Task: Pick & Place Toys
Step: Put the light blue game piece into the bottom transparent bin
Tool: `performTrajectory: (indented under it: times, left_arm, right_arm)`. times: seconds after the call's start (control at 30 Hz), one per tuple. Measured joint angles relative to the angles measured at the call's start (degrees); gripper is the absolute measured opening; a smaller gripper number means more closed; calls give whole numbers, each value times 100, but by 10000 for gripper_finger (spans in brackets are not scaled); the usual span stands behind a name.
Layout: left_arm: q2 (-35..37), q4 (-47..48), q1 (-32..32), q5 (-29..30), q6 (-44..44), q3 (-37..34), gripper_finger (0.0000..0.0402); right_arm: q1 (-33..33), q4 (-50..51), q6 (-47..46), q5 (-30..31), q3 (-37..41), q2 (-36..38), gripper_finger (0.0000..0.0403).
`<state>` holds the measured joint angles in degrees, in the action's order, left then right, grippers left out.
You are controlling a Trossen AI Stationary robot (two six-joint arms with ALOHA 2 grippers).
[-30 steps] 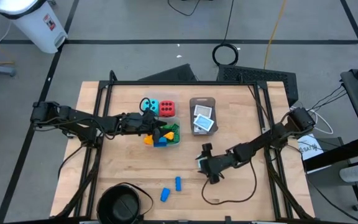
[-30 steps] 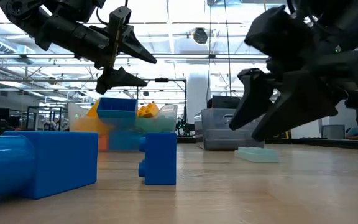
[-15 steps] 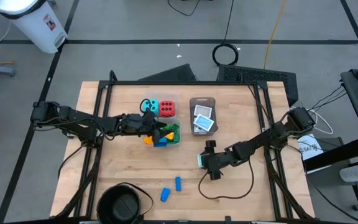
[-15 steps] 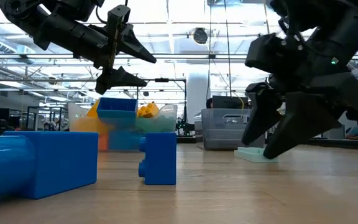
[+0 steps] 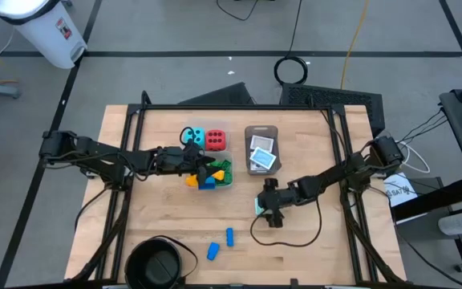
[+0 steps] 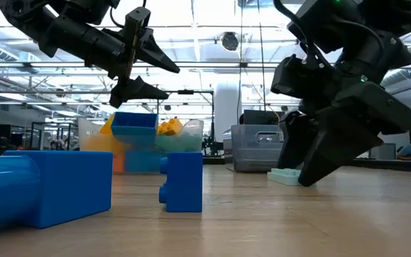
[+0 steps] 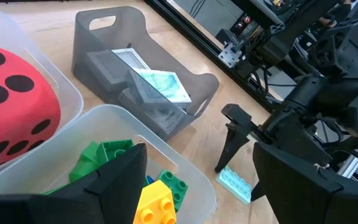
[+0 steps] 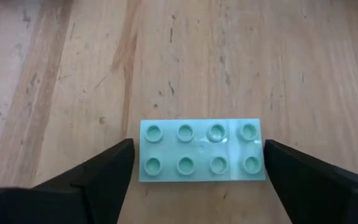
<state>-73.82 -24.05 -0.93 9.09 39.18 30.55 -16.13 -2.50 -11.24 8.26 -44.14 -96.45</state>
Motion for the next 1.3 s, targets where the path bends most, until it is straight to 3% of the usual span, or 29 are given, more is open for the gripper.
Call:
performTrajectory:
  times: [0.27,0.53,0.9,1.17,1.3]
  left_arm:
    - [0,-2,0,4,-2,0,296]
    - [0,-48,78,-3,304,0,296]
    - [-741,-2007,766,156,-117,106,296]
    - [-1932,-1963,942,144,-562,1169,296]
    - [-2396,-1735,922,-163,-635,1680,296]
  right_arm:
    - [-5,-208,2,0,226,29,268]
    - [-205,-714,950,-33,265,392,267]
    - [-464,-1750,2738,2198,242,1091,266]
    - [-408,-2641,3772,2395,247,1087,270]
    - [-420,-2856,4143,2949,242,1087,267]
